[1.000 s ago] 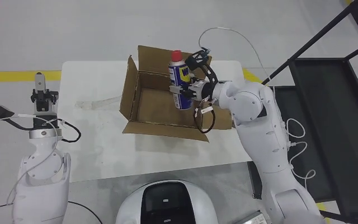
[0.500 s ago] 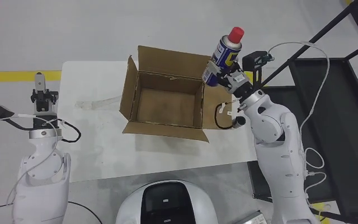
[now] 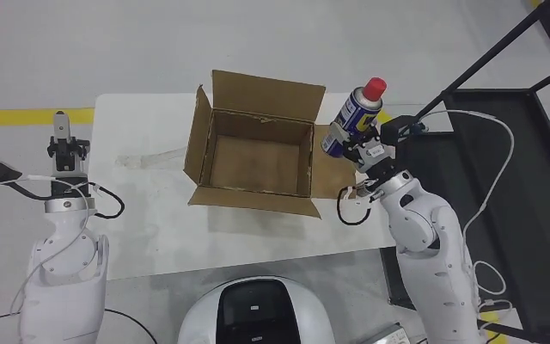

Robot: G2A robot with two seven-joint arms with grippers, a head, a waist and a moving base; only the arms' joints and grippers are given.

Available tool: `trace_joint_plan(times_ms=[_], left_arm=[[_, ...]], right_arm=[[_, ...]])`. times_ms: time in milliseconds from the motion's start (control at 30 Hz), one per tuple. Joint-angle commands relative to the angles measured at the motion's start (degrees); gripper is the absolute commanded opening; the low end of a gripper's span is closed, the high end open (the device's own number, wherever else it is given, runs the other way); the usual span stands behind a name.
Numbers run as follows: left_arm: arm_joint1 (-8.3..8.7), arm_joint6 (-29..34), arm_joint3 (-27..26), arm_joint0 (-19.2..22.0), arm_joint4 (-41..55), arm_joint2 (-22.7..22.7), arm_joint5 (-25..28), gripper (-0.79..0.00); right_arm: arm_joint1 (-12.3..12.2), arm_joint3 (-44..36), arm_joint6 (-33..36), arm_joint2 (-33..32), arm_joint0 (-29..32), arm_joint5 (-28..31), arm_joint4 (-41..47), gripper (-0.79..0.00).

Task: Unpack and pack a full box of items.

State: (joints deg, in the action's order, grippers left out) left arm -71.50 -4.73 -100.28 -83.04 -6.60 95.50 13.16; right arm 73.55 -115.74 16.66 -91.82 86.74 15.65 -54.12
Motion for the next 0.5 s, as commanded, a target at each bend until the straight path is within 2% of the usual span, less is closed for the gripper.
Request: trace_joint_plan(times_ms=[0,300,467], left_arm=[[0.00,0.00,0.00,0.00,0.00,0.00,0.00,0.000],[0.00,0.00,0.00,0.00,0.00,0.00,0.00,0.000],[0.00,0.00,0.00,0.00,0.00,0.00,0.00,0.000]], right_arm=[[0.00,0.00,0.00,0.00,0.00,0.00,0.00,-0.785],[0.00,0.00,0.00,0.00,0.00,0.00,0.00,-0.785],[0.31,-1.68,-10.73,-1.43,3.52,-0.84,2.22,-0.785]])
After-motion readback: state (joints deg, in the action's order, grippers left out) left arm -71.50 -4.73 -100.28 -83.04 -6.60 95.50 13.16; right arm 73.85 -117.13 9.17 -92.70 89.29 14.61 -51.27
